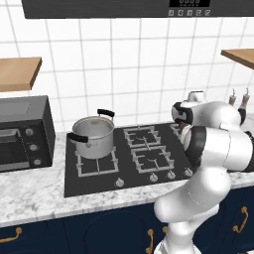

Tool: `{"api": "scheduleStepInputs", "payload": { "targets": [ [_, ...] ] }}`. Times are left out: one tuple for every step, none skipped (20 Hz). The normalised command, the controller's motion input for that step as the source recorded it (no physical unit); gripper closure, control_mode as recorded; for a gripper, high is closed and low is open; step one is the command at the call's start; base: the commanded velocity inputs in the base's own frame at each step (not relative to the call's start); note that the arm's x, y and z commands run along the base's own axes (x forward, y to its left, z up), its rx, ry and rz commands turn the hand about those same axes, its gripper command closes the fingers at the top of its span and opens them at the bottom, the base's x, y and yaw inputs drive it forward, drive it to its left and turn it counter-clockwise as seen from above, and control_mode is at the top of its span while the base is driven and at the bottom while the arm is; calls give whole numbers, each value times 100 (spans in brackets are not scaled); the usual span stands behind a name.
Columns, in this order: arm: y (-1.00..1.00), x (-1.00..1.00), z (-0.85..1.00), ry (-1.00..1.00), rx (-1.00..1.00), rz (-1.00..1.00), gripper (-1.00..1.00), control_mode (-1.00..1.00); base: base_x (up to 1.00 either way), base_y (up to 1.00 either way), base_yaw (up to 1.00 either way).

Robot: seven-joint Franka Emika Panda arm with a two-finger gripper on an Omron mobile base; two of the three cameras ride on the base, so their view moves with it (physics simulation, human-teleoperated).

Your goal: Pick the kettle from the counter and place it on a stove burner. Then turn the burner on.

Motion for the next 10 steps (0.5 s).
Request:
{"api": "scheduleStepInputs", "payload": {
  "targets": [
    [12, 0, -24, 0, 0, 0, -100, -100, 0, 0, 0],
    [17, 0, -24, 0, -1, 0, -100, -100, 0, 0, 0],
    [14, 0, -23, 0, 0, 0, -100, -100, 0, 0, 0],
    [9, 0, -24, 0, 0, 0, -100, -100, 0, 0, 0],
    [0, 0, -24, 0, 0, 0, -100, -100, 0, 0, 0],
    [0, 0, -21, 1, 0, 0, -100, -100, 0, 0, 0],
    [0, 0, -12, 0, 0, 0, -100, -100, 0, 0, 0],
    [0, 5, -5, 0, 0, 0, -100, -100, 0, 0, 0],
    [0, 21, -1, 4, 0, 0, -100, -100, 0, 0, 0],
    [0, 37, 0, 7, 0, -5, -100, -100, 0, 0, 0]
  ]
}}
